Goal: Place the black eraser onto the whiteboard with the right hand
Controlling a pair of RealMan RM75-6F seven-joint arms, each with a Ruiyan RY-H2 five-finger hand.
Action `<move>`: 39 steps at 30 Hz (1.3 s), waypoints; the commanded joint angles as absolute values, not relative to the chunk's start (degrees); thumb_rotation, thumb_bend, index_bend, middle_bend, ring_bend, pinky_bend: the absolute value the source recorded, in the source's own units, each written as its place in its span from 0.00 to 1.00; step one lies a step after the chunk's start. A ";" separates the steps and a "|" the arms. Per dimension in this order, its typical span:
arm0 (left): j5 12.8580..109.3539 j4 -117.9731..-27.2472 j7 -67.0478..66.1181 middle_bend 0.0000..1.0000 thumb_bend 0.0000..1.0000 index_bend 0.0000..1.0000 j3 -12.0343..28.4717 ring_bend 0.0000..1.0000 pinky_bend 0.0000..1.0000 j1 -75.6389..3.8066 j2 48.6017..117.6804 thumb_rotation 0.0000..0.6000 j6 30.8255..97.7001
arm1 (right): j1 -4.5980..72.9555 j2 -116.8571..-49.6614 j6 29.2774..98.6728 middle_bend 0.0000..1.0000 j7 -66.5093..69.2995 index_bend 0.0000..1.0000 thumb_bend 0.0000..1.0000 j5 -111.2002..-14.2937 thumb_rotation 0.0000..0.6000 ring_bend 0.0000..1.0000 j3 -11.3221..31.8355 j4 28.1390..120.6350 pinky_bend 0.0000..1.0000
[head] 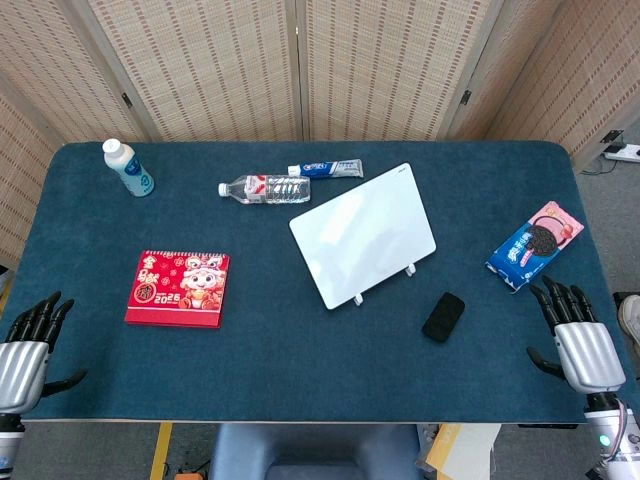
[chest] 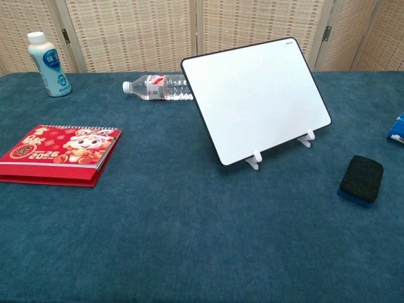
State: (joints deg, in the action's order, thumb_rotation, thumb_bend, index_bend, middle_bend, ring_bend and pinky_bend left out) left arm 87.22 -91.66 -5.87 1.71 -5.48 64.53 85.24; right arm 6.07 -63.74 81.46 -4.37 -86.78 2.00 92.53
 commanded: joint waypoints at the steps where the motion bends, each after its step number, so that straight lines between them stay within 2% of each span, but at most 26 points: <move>1: 87.19 -91.70 -5.80 0.01 0.04 0.00 1.71 0.08 0.15 -5.48 64.51 1.00 85.22 | 5.93 -63.71 81.69 0.00 -4.33 0.00 0.27 -86.85 1.00 0.00 1.95 92.67 0.00; 8: 86.88 -91.75 -4.69 0.01 0.04 0.00 2.27 0.09 0.16 -5.33 64.22 1.00 86.00 | 6.77 -64.16 80.56 0.00 -5.27 0.00 0.27 -88.34 1.00 0.00 1.32 91.99 0.00; 11: 86.25 -91.61 -4.37 0.01 0.04 0.00 2.35 0.09 0.16 -5.44 64.02 1.00 85.40 | 8.70 -65.24 79.50 0.00 -4.10 0.00 0.27 -91.29 1.00 0.00 1.18 87.90 0.00; 17: 84.63 -91.92 -4.16 0.01 0.04 0.00 2.63 0.09 0.16 -5.65 63.68 1.00 84.15 | 13.71 -63.56 71.97 0.00 -4.93 0.01 0.27 -94.49 1.00 0.00 -0.38 85.26 0.00; 23: 84.32 -92.47 -5.70 0.01 0.04 0.00 2.60 0.09 0.16 -5.65 64.14 1.00 84.10 | 16.88 -62.61 65.67 0.00 -13.75 0.01 0.27 -93.67 1.00 0.00 -0.68 87.21 0.00; 28: 84.07 -92.69 -6.15 0.01 0.04 0.00 2.52 0.09 0.16 -5.50 64.17 1.00 84.14 | 19.32 -64.55 62.03 0.00 -21.19 0.05 0.27 -93.19 1.00 0.00 -0.40 86.85 0.00; 33: 83.74 -92.59 -5.44 0.01 0.04 0.00 2.85 0.09 0.16 -5.26 64.06 1.00 84.68 | 21.85 -66.81 56.17 0.00 -29.39 0.06 0.27 -88.76 1.00 0.00 0.41 87.05 0.00; 39: 83.37 -92.73 -6.41 0.01 0.04 0.00 2.79 0.09 0.16 -5.42 64.40 1.00 84.16 | 23.70 -70.76 55.98 0.00 -34.81 0.13 0.27 -90.06 1.00 0.00 0.19 83.62 0.00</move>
